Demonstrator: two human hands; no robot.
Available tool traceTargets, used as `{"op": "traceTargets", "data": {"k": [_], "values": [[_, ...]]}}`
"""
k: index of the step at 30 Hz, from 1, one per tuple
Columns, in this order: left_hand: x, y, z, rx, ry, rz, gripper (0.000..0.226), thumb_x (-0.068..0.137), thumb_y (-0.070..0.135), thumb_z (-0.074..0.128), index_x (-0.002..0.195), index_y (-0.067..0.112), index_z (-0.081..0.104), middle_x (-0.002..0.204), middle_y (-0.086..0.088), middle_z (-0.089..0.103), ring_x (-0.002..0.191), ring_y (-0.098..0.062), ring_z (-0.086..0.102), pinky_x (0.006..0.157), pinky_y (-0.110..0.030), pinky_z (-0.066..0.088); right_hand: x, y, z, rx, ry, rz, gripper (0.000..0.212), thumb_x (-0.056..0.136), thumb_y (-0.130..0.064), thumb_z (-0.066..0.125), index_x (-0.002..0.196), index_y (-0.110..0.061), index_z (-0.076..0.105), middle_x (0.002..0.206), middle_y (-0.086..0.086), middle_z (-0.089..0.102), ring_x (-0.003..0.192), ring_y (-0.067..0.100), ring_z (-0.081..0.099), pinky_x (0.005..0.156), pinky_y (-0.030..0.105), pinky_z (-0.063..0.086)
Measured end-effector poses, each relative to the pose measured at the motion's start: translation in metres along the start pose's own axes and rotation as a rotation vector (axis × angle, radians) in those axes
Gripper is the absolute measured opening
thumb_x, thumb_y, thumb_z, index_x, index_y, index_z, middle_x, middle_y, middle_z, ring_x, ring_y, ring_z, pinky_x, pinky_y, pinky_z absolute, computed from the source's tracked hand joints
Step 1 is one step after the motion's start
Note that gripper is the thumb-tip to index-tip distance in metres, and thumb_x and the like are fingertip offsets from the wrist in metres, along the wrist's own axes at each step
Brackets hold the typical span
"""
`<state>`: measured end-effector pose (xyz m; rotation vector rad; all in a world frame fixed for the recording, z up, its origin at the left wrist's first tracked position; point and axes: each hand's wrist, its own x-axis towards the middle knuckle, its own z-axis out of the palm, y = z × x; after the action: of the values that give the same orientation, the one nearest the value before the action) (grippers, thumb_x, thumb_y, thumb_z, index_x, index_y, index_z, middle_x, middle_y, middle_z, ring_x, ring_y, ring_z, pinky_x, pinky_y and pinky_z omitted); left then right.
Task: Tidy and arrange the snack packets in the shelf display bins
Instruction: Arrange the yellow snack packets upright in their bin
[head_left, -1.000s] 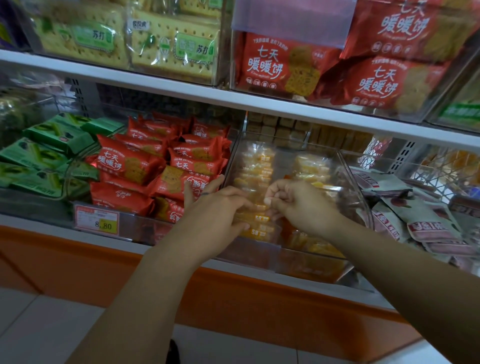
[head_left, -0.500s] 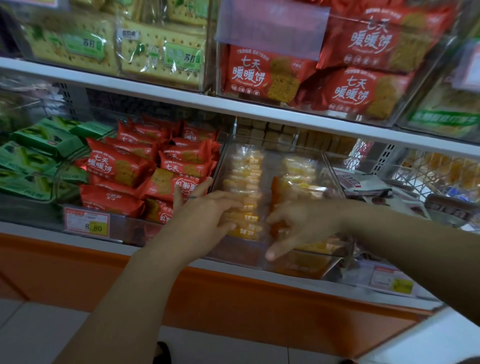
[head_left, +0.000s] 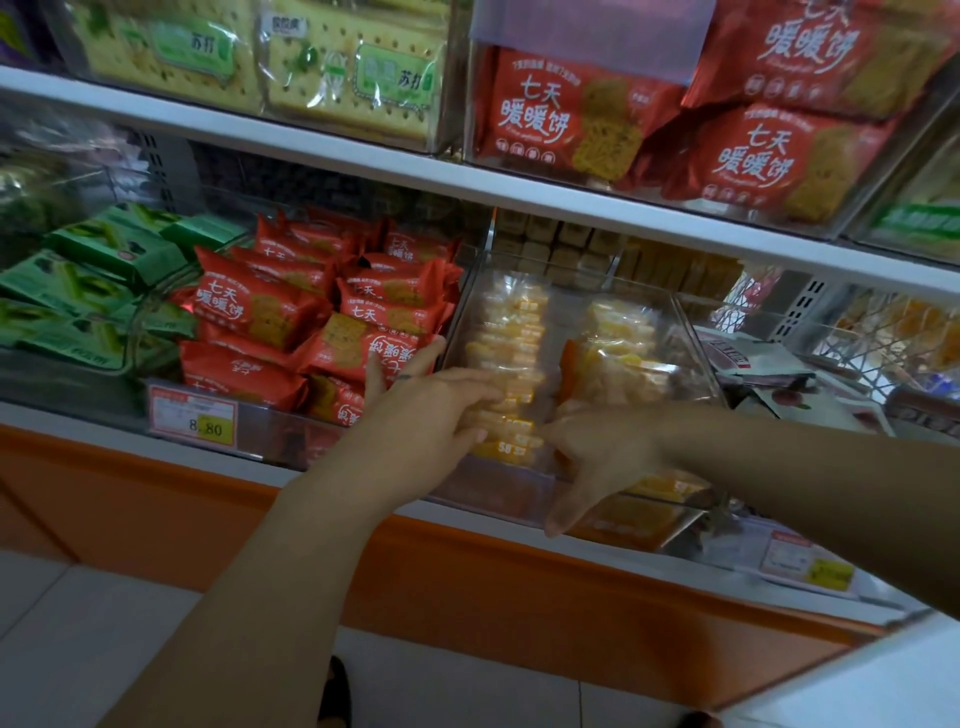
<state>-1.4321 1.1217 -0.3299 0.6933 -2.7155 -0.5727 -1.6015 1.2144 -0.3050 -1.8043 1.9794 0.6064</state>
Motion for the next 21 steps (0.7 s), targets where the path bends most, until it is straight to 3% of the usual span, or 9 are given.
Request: {"op": "traceTargets", "data": {"k": [3, 5, 7, 9, 11, 14, 17, 21], "values": [[-0.001, 0.002, -0.001, -0.027, 0.006, -0.012, 0.041, 0.092, 0.029, 0.058, 0.13, 0.041, 0.049, 0.145, 0.029, 0.032, 0.144, -0.005, -0.007, 0.112, -0.059, -0.013, -0.003, 0.0, 0.002, -0.015, 0.053, -0.027, 0.081, 0.074, -0.063, 0.063, 0.134, -0.013, 0.042, 0.127, 0.006, 0.051, 0.121, 0.024, 0.041, 0.092, 0.029, 0.038], [-0.001, 0.003, -0.002, -0.032, 0.005, -0.011, 0.042, 0.091, 0.028, 0.058, 0.13, 0.042, 0.048, 0.145, 0.029, 0.031, 0.144, -0.005, -0.007, 0.112, -0.059, -0.013, -0.012, 0.009, -0.002, 0.081, 0.132, -0.049, 0.08, 0.074, -0.061, 0.064, 0.137, -0.016, 0.041, 0.131, 0.002, 0.052, 0.12, 0.021, 0.046, 0.088, 0.025, 0.038], [-0.002, 0.003, -0.002, -0.033, -0.001, -0.005, 0.043, 0.092, 0.028, 0.057, 0.131, 0.042, 0.047, 0.146, 0.029, 0.03, 0.144, -0.006, -0.007, 0.112, -0.059, -0.013, -0.023, 0.019, -0.002, 0.104, 0.203, -0.043, 0.074, 0.074, -0.063, 0.061, 0.134, -0.024, 0.045, 0.129, -0.004, 0.055, 0.117, 0.015, 0.05, 0.096, 0.029, 0.037], [-0.003, 0.003, -0.001, -0.035, -0.002, -0.001, 0.042, 0.092, 0.03, 0.057, 0.131, 0.042, 0.047, 0.146, 0.029, 0.03, 0.144, -0.007, -0.008, 0.112, -0.058, -0.014, -0.031, 0.029, 0.006, -0.024, 0.284, -0.084, 0.055, 0.076, -0.069, 0.052, 0.115, -0.03, 0.058, 0.111, -0.009, 0.063, 0.106, 0.011, 0.054, 0.103, 0.043, 0.034], [-0.002, 0.003, 0.0, -0.026, 0.008, -0.004, 0.041, 0.092, 0.034, 0.056, 0.131, 0.042, 0.047, 0.146, 0.029, 0.03, 0.144, -0.007, -0.007, 0.111, -0.058, -0.014, -0.034, 0.031, 0.019, -0.105, 0.373, -0.131, 0.043, 0.085, -0.063, 0.043, 0.098, -0.028, 0.063, 0.097, -0.011, 0.063, 0.1, 0.01, 0.054, 0.101, 0.048, 0.031], [-0.002, 0.004, 0.001, 0.004, 0.027, -0.001, 0.04, 0.091, 0.036, 0.056, 0.13, 0.043, 0.048, 0.145, 0.029, 0.031, 0.145, -0.009, -0.005, 0.111, -0.058, -0.015, -0.032, 0.031, 0.03, -0.199, 0.446, -0.153, 0.048, 0.094, -0.054, 0.029, 0.088, -0.023, 0.066, 0.089, -0.009, 0.064, 0.1, 0.011, 0.053, 0.105, 0.047, 0.022], [-0.002, 0.005, 0.002, 0.018, 0.033, 0.0, 0.04, 0.092, 0.036, 0.056, 0.13, 0.043, 0.048, 0.145, 0.029, 0.031, 0.145, -0.009, -0.005, 0.111, -0.058, -0.015, -0.029, 0.031, 0.035, -0.186, 0.417, -0.129, 0.044, 0.098, -0.045, 0.032, 0.087, -0.018, 0.065, 0.091, -0.006, 0.064, 0.102, 0.015, 0.054, 0.105, 0.051, 0.025], [-0.006, 0.01, 0.0, 0.047, 0.052, 0.0, 0.042, 0.092, 0.036, 0.056, 0.132, 0.042, 0.047, 0.147, 0.026, 0.029, 0.145, -0.009, -0.003, 0.112, -0.056, -0.015, -0.033, 0.03, 0.036, -0.154, 0.457, -0.116, 0.052, 0.09, -0.061, 0.032, 0.084, -0.02, 0.063, 0.088, -0.006, 0.061, 0.102, 0.013, 0.052, 0.111, 0.05, 0.017]]}}
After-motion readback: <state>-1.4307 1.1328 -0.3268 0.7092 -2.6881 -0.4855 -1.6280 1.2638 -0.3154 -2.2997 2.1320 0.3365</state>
